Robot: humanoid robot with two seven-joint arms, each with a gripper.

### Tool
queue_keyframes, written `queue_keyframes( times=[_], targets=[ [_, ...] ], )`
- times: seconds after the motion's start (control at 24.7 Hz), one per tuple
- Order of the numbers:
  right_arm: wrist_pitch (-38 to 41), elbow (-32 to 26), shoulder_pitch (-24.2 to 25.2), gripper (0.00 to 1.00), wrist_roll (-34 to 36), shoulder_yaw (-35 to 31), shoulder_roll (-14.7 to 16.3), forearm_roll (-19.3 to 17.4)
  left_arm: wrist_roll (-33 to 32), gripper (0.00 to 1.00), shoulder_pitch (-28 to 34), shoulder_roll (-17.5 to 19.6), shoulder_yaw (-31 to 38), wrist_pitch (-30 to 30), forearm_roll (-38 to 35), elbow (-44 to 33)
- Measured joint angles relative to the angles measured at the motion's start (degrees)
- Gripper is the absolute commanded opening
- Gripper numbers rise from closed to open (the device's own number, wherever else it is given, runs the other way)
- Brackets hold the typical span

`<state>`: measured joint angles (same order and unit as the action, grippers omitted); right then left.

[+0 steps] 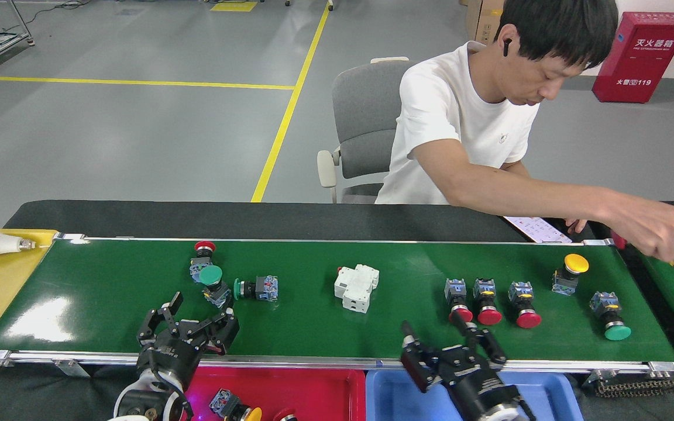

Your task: Pick switch part from conveyor to tray

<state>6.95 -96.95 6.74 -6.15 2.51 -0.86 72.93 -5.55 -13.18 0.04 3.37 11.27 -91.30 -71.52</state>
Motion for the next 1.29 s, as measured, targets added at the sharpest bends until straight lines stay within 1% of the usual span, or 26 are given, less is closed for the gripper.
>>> queue_keyframes(
  times=[0.04,0.08,0.16,0.2,0.28,0.32,0.36,0.4,0.53,0.61,0.65,0.73,0.81,0.89,0.93,1.01,1.17,1.25,1.29],
  targets=[
    [-0.26,-0.78,1.82,1.00,1.24,-1.02,0.30,0.00,0.03,0.99,-1.08,0.00,-0.26,-0.34,0.00,1.34],
    [-0.41,-1.98,4.18,1.00,2.45,-1.56,0.64,0.00,0.10,0.95,-2.05,0.02,-0.39,-0.55,-0.01,2.54],
    [-0.68,-3.38,8.16,1.00,4.14,-1.95,1.43,0.07,0.20,0.87,-2.77,0.46,-0.41,-0.83,-0.03,4.02],
    [-0.74,-3.49,9.38,1.00,4.75,-2.02,1.55,0.14,0.27,0.82,-2.78,0.83,-0.41,-0.92,-0.03,4.40],
    [-0.80,-3.58,10.84,1.00,6.06,-2.55,1.55,0.58,0.34,0.45,-2.79,1.33,-0.31,-1.14,-0.02,4.58],
    [-0.84,-3.58,11.20,1.00,6.42,-3.10,1.55,0.80,0.37,0.34,-2.78,1.46,-0.23,-1.24,-0.02,4.66],
    [-0.88,-3.59,11.25,0.99,6.75,-3.45,1.55,0.89,0.38,0.18,-2.78,1.60,-0.18,-1.24,-0.01,4.72],
    [-0.93,-3.65,11.25,0.99,7.08,-3.61,1.52,0.98,0.39,0.09,-2.78,1.64,-0.15,-1.06,-0.01,4.73],
    [-1.17,-3.64,9.86,0.98,7.31,-3.69,0.94,2.01,0.43,0.03,-2.70,1.64,-0.15,-0.27,0.26,4.72],
    [-2.82,-3.44,6.96,0.98,7.62,-3.15,-1.10,4.97,0.44,0.01,-2.21,1.63,-0.12,0.34,0.51,4.51],
    [-4.44,-2.76,5.22,0.98,7.55,-2.05,-2.72,7.14,0.45,0.00,-1.76,1.63,-0.08,0.49,0.70,4.38],
    [-7.52,-0.37,1.27,0.98,6.26,1.43,-4.87,10.36,0.54,0.00,-1.17,1.62,0.20,0.64,1.13,3.87],
    [-10.55,2.31,-1.69,0.95,4.36,4.98,-5.06,11.61,1.12,0.00,-0.25,1.62,0.37,0.74,1.37,2.90],
    [-13.95,4.96,-3.85,0.94,3.13,8.06,-5.05,12.14,1.55,0.00,1.06,1.61,0.44,0.79,1.68,0.93],
    [-15.73,6.12,-4.82,0.94,2.53,9.29,-5.04,12.29,1.66,0.00,2.12,1.61,0.47,0.79,2.06,-1.09],
    [-18.55,7.77,-6.15,0.94,2.07,11.29,-4.89,12.79,1.79,0.00,5.86,1.61,0.57,0.93,2.56,-7.52],
    [-20.82,11.70,-9.25,0.93,1.76,12.92,-4.89,13.18,1.86,0.01,16.79,1.61,0.69,4.10,2.79,-23.11],
    [-21.21,14.37,-10.68,0.93,1.49,13.84,-4.98,13.18,1.92,0.02,22.48,1.62,0.00,6.65,2.51,-28.10],
    [-21.53,15.24,-11.31,0.93,1.46,13.98,-5.17,13.17,1.96,0.03,24.56,1.63,-0.66,7.97,2.06,-28.91]
  ],
)
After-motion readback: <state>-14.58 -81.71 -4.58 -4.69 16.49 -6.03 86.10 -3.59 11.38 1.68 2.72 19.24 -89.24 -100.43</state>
